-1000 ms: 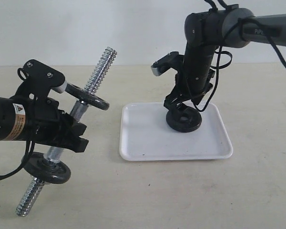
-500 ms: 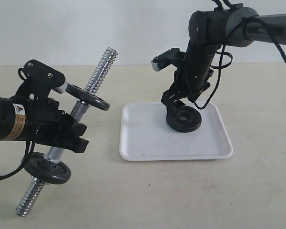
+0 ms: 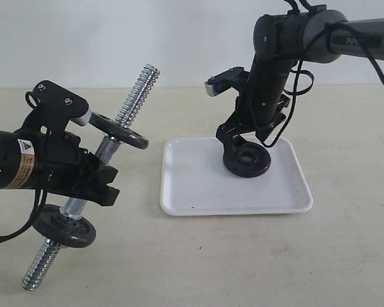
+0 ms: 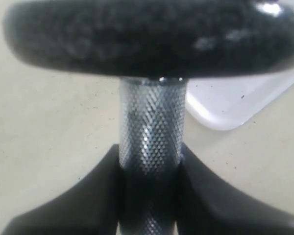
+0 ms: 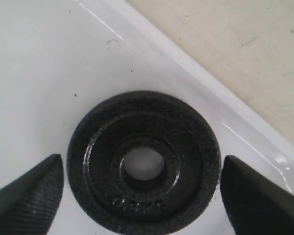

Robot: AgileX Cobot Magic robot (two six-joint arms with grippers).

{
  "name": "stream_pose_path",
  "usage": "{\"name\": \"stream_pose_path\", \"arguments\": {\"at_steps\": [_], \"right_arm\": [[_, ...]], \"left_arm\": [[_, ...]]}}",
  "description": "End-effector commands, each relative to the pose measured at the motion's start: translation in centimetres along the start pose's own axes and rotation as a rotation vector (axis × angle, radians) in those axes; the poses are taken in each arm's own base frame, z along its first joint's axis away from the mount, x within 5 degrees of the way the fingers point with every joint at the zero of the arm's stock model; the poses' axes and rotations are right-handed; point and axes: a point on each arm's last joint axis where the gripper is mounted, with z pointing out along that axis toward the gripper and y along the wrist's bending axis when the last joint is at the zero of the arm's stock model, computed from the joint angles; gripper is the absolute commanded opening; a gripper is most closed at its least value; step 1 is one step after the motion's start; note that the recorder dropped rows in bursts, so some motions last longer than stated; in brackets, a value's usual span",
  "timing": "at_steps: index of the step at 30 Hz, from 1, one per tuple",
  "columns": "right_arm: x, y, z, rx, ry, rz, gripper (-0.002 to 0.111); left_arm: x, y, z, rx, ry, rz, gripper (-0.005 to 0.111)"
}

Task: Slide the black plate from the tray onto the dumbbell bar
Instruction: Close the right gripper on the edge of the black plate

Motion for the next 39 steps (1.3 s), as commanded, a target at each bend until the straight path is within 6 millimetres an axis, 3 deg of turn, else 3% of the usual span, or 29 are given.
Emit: {"name": "stream_pose_path", "arguments": {"at_steps": [1,17,25,39], "right_arm": [[0.1,-0.2,-0.1,-0.004,0.005,0.009,0.088],[-0.1,-0.2,0.1,-0.01,-0.008,0.044,0.088],[0.6,-0.4,3.9,-0.024,0.068,0.046,0.088],[0.9,-0.2,4.0,-0.038,0.109,0.07,0.086]], "left_arm": [[-2.1,0.3,-1.6,-0.022,-0.096,-0.008,0.004],[-2.1,0.2,-1.6,-0.021,-0.096,-0.008,0.004],[-2.1,0.3,-1.6,-0.022,-0.096,0.0,0.004],[-2.1,0.2,-1.6,-0.02,-0.096,0.0,0.004]]}}
